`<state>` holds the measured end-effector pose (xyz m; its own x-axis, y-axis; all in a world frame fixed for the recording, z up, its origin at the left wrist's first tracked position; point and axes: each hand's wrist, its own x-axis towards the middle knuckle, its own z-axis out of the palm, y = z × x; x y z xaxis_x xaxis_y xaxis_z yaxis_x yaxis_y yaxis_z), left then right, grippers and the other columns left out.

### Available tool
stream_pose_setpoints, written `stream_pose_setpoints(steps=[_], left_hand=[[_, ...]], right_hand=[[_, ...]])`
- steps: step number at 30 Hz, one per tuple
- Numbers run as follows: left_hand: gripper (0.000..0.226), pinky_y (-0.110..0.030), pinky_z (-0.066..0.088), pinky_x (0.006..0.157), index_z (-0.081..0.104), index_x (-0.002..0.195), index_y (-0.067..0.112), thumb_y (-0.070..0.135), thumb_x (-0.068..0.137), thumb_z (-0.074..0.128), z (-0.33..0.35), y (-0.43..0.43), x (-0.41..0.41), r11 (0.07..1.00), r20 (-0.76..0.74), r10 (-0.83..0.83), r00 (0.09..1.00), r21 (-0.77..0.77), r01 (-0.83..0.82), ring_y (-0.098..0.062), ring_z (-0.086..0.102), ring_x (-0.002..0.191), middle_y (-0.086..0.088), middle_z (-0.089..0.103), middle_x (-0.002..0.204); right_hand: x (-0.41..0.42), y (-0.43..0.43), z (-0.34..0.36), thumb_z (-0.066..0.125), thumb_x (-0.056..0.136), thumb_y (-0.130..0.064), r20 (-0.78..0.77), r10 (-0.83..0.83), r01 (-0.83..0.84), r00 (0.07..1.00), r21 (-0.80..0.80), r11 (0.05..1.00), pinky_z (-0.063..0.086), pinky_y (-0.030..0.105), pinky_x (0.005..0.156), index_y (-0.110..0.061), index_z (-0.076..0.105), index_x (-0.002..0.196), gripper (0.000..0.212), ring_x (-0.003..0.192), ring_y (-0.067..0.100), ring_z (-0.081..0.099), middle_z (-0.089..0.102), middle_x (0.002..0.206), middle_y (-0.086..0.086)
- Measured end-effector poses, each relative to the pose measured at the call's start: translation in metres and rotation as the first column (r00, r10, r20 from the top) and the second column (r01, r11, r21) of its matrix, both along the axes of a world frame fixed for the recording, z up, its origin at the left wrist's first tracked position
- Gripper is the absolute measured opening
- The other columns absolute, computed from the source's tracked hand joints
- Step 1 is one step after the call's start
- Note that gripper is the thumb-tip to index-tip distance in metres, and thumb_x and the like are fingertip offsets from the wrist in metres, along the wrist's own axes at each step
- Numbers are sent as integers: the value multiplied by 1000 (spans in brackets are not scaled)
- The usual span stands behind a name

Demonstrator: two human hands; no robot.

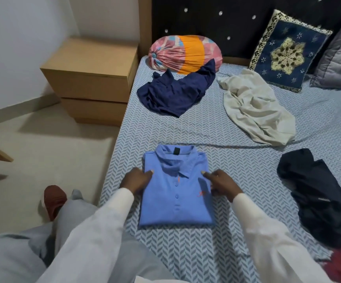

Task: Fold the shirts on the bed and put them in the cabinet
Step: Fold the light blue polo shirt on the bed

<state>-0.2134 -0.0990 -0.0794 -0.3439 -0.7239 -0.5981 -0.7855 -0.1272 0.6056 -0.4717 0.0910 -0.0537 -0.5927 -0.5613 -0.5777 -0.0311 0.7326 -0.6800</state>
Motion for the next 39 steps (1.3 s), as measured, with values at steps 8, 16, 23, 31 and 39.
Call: stream_pose_setpoints(steps=[8,16,23,31,39], left_hand=[[25,-27,51,43,66,104,-2,13,84,74,28,88,50,947,-50,-139,989,285,148,-13,59,45,-7,65,68],[49,-37,47,78,38,123,12,23,83,64,34,98,46,895,211,-261,942,-313,318,-34,59,104,-11,52,120],[47,-35,46,92,43,136,8,12,90,53,23,66,-6,928,-94,-291,952,-271,257,-34,58,109,-18,57,119],[57,-42,48,90,32,149,14,13,93,43,23,14,-32,904,34,-229,973,-363,225,-37,56,114,-20,52,136],[38,-34,49,62,50,75,14,48,86,63,28,-17,-60,967,-134,16,991,-250,-49,-29,61,72,-9,60,74]], right_hand=[[53,77,-7,76,84,-17,263,178,-199,948,55,978,53,31,55,2,68,107,31,56,19,61,69,73,12],[56,47,17,83,62,-60,-444,321,-234,836,239,942,45,35,69,-16,52,95,63,84,21,57,56,91,0],[77,-75,17,68,70,-68,-435,195,-214,879,5,977,49,35,76,-15,58,107,65,91,21,65,69,93,2],[97,-90,-9,63,72,-19,-693,204,-383,691,-112,917,45,38,60,-19,56,74,7,70,23,60,63,71,-1],[103,-72,-34,57,79,-21,-913,355,-757,203,83,649,34,36,68,-25,66,95,19,80,20,49,59,84,-8]])
